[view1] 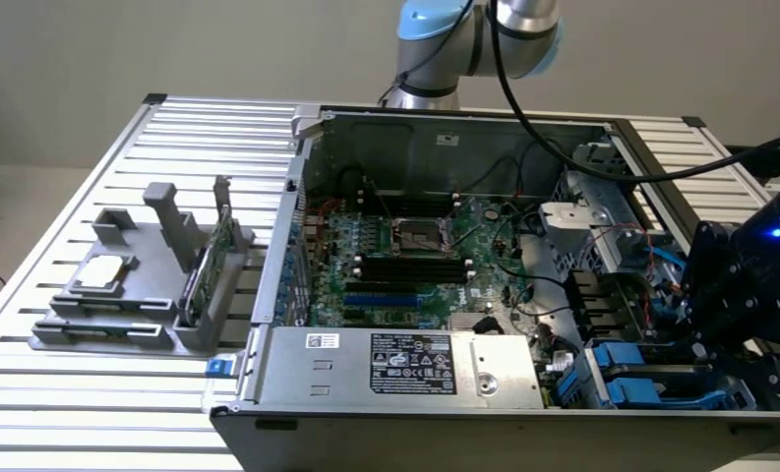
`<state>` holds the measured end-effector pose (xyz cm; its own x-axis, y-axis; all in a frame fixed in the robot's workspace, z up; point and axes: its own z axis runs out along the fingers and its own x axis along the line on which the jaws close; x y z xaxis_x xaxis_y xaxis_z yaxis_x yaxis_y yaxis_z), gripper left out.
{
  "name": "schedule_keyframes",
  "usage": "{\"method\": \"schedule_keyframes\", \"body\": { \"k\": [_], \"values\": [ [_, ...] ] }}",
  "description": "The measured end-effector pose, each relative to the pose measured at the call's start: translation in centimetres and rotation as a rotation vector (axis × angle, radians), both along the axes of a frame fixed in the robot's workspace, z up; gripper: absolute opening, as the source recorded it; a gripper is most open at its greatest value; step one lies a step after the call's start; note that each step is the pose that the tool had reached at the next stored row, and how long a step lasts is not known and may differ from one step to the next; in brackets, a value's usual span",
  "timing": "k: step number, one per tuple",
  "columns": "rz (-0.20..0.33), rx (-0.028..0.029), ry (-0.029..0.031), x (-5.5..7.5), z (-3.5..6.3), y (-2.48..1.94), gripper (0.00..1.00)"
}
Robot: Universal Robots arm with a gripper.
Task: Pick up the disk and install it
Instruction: 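Insert the first disk wire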
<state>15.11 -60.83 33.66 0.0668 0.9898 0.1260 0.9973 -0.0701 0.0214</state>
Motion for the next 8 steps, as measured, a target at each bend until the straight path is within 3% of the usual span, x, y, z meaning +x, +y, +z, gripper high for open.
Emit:
{"method": "schedule_keyframes", "body": {
  "k": [8],
  "values": [
    [0.000, -0.0012, 0.0035, 0.15, 0.00, 0.03, 0.17]
  ]
}}
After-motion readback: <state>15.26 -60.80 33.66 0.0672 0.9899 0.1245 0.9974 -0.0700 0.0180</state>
